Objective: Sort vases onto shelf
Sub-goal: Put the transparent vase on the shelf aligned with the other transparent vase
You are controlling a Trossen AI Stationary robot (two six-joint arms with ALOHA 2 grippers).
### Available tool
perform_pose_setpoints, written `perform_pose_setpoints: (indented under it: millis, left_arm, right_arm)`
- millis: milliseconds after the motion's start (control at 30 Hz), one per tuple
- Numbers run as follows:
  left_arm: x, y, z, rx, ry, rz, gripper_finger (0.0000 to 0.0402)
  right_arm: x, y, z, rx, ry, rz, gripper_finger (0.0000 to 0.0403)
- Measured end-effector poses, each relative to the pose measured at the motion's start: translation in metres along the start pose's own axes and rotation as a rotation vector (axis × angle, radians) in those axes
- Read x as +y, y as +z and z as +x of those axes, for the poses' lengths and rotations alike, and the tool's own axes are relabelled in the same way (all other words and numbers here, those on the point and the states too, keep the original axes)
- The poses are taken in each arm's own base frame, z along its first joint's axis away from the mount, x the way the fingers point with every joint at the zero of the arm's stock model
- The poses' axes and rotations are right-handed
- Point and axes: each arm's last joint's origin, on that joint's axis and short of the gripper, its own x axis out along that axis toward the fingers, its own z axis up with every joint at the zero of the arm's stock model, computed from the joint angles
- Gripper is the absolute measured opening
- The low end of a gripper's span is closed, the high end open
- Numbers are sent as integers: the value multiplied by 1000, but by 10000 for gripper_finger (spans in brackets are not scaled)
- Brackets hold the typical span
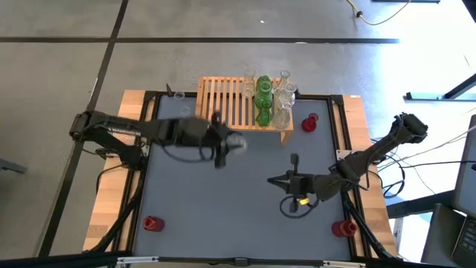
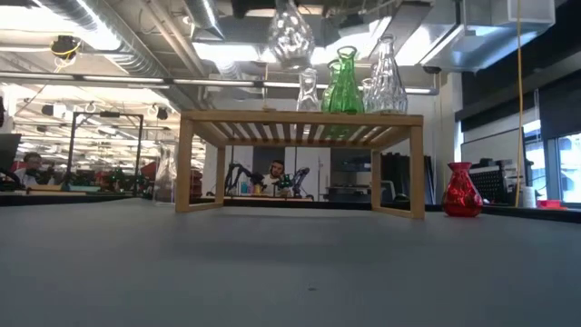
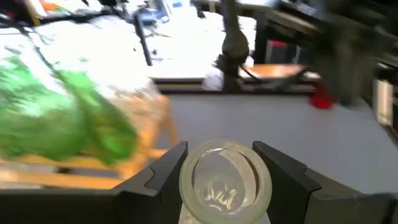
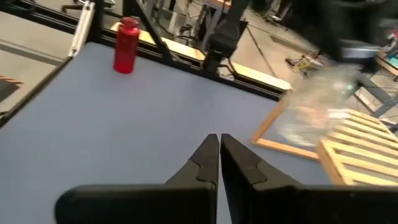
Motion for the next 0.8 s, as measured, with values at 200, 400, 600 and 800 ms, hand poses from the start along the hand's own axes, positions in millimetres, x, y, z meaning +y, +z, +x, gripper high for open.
perform_pose_setpoints:
  millis: [200, 400, 600, 800]
  left_arm:
    - [69, 16, 3, -38, 90, -16, 169]
    - [123, 8, 18, -55, 110, -60, 169]
    - [158, -8, 43, -29, 107, -71, 169]
    - [177, -9, 65, -11, 120, -65, 169]
  right_arm:
    - [13, -3, -3, 13, 50, 16, 12]
    - [16, -8, -2, 59, 53, 119, 12]
    - [20, -14, 2, 100, 50, 164, 12]
    - [22, -16, 4, 107, 52, 199, 12]
